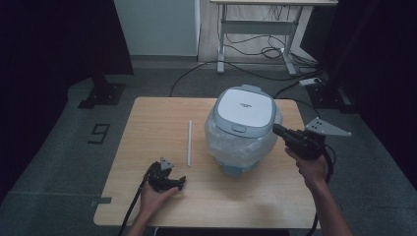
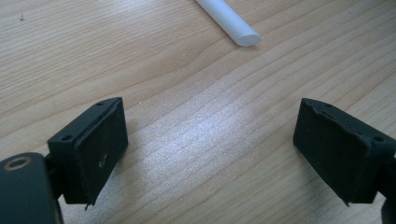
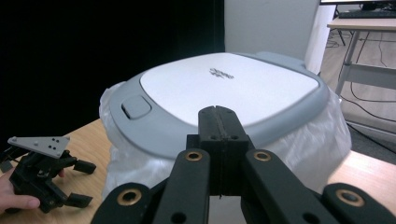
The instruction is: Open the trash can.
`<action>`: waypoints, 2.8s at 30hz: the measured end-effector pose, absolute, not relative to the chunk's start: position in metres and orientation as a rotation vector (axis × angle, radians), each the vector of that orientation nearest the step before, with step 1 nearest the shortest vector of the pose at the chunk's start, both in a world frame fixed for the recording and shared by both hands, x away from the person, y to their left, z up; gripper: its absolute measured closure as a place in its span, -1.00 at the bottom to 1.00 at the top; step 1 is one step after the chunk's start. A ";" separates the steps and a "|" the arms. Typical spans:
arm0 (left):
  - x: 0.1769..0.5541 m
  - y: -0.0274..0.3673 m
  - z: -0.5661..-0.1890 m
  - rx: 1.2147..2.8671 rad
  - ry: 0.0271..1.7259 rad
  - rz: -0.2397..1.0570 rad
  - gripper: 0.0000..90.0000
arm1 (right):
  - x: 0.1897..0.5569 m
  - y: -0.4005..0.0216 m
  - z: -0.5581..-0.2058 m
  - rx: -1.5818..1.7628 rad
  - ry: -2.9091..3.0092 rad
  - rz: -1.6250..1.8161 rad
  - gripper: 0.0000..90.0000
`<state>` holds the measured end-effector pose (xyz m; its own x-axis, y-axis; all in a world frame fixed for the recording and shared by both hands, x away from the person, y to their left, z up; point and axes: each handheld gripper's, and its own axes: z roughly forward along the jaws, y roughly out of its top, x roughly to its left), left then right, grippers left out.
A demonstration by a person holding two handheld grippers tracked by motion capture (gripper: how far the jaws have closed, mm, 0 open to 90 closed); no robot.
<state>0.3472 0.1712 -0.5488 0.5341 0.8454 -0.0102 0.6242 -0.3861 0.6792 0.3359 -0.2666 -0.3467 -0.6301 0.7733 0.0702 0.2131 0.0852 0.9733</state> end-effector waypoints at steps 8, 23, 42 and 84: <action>0.347 0.171 -0.549 2.139 1.184 0.451 -0.79 | 0.347 -0.254 -0.343 0.950 1.930 1.568 1.00; 0.347 0.171 -0.549 2.139 1.184 0.451 -0.79 | 0.365 -0.235 -0.343 0.938 1.981 1.573 1.00; 0.347 0.171 -0.549 2.139 1.184 0.452 -0.79 | 0.369 -0.209 -0.342 0.878 2.043 1.615 1.00; 0.346 0.171 -0.549 2.138 1.184 0.452 -0.78 | 0.366 -0.197 -0.348 0.877 2.118 1.609 1.00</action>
<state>0.3463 0.1715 -0.5488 0.5339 0.8455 -0.0100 0.6234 -0.3857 0.6801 0.3658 -0.1969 -0.3479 -0.7520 0.6520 0.0965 0.2678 0.1685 0.9486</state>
